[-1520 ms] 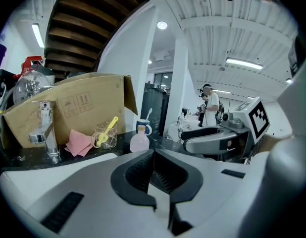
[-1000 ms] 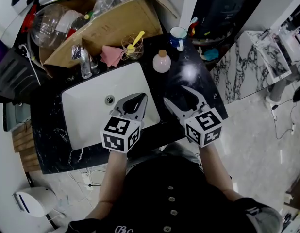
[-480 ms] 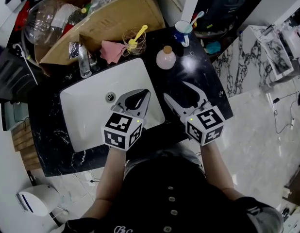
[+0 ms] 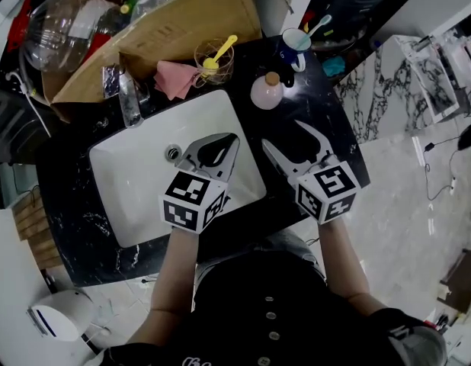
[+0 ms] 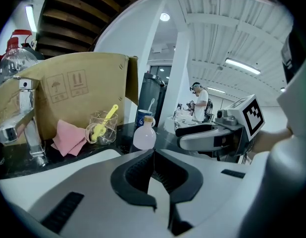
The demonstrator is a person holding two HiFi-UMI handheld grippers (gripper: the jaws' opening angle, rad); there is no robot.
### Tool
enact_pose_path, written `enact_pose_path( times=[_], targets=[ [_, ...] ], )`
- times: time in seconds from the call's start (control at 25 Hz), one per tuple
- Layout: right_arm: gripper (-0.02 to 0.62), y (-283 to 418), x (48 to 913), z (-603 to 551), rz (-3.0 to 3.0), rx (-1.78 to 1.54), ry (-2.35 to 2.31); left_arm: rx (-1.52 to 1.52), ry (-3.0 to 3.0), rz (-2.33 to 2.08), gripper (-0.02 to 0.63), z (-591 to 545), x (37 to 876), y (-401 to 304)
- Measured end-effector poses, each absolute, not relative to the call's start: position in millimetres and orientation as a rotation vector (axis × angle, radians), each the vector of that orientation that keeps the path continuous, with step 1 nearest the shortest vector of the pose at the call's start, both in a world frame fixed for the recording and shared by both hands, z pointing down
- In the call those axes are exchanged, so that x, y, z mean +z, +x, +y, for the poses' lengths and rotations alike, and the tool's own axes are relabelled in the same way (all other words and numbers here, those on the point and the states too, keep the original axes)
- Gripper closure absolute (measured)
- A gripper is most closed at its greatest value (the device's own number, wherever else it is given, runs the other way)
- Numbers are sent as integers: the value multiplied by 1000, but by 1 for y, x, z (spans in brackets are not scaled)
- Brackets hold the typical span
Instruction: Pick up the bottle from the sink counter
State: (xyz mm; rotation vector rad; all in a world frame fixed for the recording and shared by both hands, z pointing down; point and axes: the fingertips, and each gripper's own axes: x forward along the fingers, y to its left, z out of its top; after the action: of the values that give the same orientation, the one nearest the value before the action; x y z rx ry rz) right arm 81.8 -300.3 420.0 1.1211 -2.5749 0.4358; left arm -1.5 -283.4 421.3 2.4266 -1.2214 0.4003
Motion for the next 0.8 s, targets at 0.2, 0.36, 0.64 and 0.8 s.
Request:
enact_pose_path(
  times=[0.2, 0.36, 0.64, 0.8],
  targets=[
    [298, 79, 427, -313, -2547, 439, 1124, 396, 2435, -1202, 584, -294, 428, -5],
    [287, 82, 434, -331, -2514, 424, 1140, 388, 2433, -1225, 584, -308, 431, -10],
    [256, 83, 452, -358, -2450, 439, 1152, 400, 2438, -1228, 584, -328, 435, -12],
    [256, 82, 460, -374, -2424, 432, 1154, 388, 2422, -1247, 584, -336, 437, -15]
  ],
)
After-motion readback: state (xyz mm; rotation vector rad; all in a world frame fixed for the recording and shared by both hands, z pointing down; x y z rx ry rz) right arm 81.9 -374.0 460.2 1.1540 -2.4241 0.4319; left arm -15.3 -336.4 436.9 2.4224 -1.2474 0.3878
